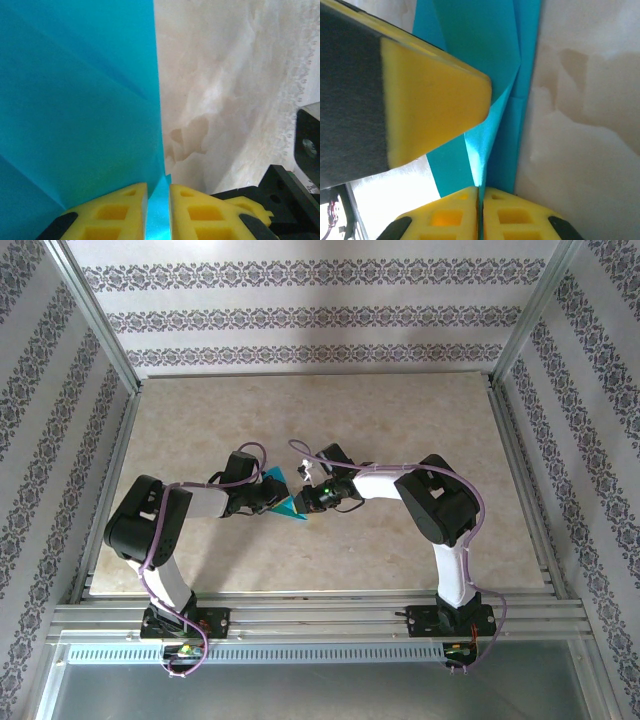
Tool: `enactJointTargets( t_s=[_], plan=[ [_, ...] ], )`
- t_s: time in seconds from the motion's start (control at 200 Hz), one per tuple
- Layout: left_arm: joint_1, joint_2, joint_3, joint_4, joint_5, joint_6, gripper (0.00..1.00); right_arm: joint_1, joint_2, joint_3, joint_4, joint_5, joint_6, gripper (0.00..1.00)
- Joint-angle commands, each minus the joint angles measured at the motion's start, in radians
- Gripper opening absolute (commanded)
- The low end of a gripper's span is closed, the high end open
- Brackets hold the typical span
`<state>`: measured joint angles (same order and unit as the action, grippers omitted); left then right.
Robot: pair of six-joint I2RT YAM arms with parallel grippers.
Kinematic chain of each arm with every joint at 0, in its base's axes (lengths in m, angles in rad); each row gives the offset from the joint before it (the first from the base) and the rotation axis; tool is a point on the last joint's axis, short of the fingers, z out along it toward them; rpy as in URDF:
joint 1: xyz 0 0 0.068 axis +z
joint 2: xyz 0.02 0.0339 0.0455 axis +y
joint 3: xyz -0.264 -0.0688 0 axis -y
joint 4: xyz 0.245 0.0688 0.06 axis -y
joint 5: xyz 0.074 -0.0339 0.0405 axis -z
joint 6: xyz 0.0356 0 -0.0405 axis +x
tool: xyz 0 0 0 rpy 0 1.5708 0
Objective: Fold a paper plane with a square sheet of paper (pick it up from the middle)
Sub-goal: Fourth fold the wing at the center of the table.
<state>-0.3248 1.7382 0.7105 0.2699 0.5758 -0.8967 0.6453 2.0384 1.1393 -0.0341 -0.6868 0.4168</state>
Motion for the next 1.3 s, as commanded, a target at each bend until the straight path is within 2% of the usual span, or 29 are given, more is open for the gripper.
enactJointTargets(
  t_s=[0.0, 0.29, 0.495, 0.695, 1.294],
  plan=[
    [0.020, -0.060, -0.005, 0.006, 0.016, 0.006, 0.22, 0.001, 0.059, -0.015, -0.055, 0.037, 0.000, 0.10],
    [0.079, -0.126, -0.056, 0.003, 0.021, 0.019, 0.22, 0.002, 0.063, -0.031, -0.055, 0.071, -0.007, 0.08],
    [0.079, -0.080, -0.079, 0.077, 0.050, -0.010, 0.17, 0.001, 0.063, -0.030, -0.053, 0.073, -0.006, 0.08],
    [0.078, -0.020, -0.067, 0.119, 0.070, -0.024, 0.17, 0.001, 0.068, -0.030, -0.054, 0.070, -0.006, 0.09],
    [0.078, 0.016, -0.025, 0.070, 0.076, -0.013, 0.20, 0.017, 0.075, -0.037, -0.069, 0.101, -0.056, 0.11]
  ],
)
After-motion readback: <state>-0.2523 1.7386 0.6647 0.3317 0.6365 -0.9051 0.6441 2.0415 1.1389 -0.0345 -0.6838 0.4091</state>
